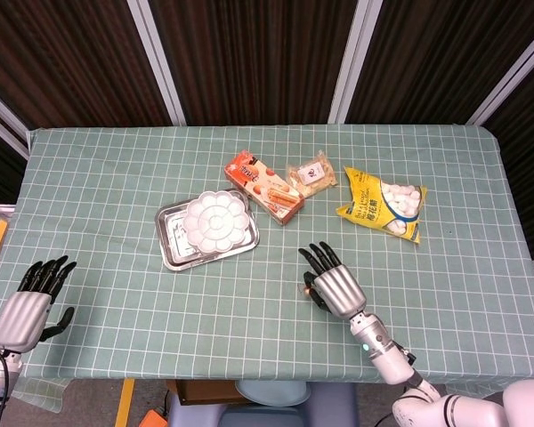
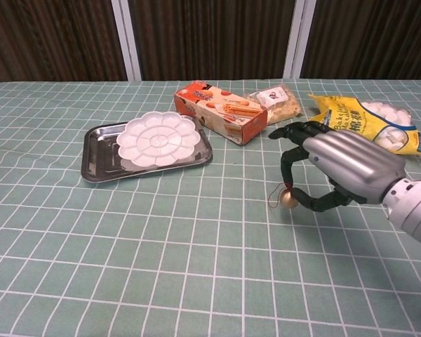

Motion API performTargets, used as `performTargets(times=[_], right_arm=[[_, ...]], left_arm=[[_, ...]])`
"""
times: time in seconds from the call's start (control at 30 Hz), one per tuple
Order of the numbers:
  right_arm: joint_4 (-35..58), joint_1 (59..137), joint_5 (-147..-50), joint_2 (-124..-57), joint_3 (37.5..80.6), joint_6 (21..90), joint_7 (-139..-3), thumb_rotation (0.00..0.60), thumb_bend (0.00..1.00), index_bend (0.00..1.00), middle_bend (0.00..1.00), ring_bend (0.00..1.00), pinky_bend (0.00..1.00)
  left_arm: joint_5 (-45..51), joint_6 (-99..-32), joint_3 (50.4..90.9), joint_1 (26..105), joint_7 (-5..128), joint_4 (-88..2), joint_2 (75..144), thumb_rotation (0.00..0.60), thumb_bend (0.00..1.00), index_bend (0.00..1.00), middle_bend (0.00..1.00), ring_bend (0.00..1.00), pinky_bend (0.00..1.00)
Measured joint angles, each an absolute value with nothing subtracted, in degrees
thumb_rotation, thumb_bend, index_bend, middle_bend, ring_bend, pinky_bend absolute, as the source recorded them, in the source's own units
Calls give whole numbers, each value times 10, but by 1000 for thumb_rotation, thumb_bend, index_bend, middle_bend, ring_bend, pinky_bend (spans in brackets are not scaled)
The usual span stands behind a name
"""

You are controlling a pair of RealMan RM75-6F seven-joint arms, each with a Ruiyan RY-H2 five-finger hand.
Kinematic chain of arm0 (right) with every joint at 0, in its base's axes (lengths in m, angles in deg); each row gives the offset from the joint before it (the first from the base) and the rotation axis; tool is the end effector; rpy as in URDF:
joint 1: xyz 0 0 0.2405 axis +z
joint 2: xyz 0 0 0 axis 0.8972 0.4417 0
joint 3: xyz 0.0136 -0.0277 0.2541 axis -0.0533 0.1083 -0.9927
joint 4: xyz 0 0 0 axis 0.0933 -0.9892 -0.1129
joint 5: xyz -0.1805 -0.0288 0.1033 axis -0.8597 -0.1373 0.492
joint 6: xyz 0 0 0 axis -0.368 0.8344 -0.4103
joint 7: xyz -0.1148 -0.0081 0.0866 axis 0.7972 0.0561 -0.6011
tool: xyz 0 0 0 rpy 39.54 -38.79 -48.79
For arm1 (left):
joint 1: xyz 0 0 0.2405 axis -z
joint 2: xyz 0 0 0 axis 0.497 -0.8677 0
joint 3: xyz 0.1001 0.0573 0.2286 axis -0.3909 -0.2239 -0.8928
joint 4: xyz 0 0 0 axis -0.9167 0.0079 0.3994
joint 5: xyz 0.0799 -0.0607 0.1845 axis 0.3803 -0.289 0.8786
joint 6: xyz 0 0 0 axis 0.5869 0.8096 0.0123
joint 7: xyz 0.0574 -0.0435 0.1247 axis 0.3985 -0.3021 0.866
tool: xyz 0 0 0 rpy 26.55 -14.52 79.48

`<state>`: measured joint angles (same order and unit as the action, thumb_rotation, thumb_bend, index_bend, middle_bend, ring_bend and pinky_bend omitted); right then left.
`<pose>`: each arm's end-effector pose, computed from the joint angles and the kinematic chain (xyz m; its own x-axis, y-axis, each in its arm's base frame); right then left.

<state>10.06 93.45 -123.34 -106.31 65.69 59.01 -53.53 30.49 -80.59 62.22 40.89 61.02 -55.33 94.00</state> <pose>-0.1827 -0.2752 -0.0541 0.4848 -0.1007 0.8688 -0.7863 -0.4852 0.3825 -0.3159 0.2049 0.1306 0.4765 0.1029 0.8732 0.8754 -0.1478 -0.4602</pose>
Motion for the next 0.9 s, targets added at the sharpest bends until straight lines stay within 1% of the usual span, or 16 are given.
performTargets(times=[0.2, 0.37, 0.47, 0.5, 0.57, 0.63, 0.67, 0.7, 0.73, 0.9], right_arm=[[67, 938, -1231, -1087, 666, 576, -538, 600, 543, 791, 195, 0, 0], [57, 937, -1238, -1090, 673, 579, -539, 600, 543, 791, 195, 0, 0], [55, 936, -1238, -1089, 675, 578, -533, 600, 543, 761, 195, 0, 0], [55, 936, -1238, -1088, 676, 577, -531, 600, 543, 704, 195, 0, 0], [59, 935, -1237, -1084, 678, 575, -525, 600, 543, 537, 188, 0, 0], [65, 932, -1235, -1079, 680, 574, -519, 600, 543, 338, 160, 0, 0], [70, 930, -1235, -1075, 680, 575, -516, 600, 543, 280, 148, 0, 0], [75, 929, -1235, -1071, 681, 577, -514, 600, 543, 234, 139, 0, 0], [80, 927, -1235, -1068, 681, 579, -513, 600, 543, 211, 135, 0, 0], [116, 917, -1243, -1044, 684, 602, -511, 600, 543, 165, 121, 0, 0]], left_arm=[[298, -803, 625, 409, 609, -553, 939, 600, 417, 0, 0, 0, 33], [298, -801, 624, 410, 610, -552, 939, 600, 416, 0, 0, 0, 33], [296, -801, 625, 409, 610, -553, 939, 600, 415, 0, 0, 0, 34], [296, -801, 625, 409, 610, -553, 939, 600, 416, 0, 0, 0, 34], [296, -801, 624, 409, 612, -554, 938, 600, 416, 0, 0, 0, 34], [295, -799, 624, 409, 613, -555, 938, 600, 417, 0, 0, 0, 34], [294, -798, 624, 409, 613, -555, 938, 600, 417, 0, 0, 0, 34], [294, -799, 625, 409, 613, -556, 938, 600, 417, 0, 0, 0, 35], [293, -799, 625, 409, 613, -556, 938, 600, 416, 0, 0, 0, 35], [292, -798, 625, 409, 615, -557, 938, 600, 417, 0, 0, 0, 35]])
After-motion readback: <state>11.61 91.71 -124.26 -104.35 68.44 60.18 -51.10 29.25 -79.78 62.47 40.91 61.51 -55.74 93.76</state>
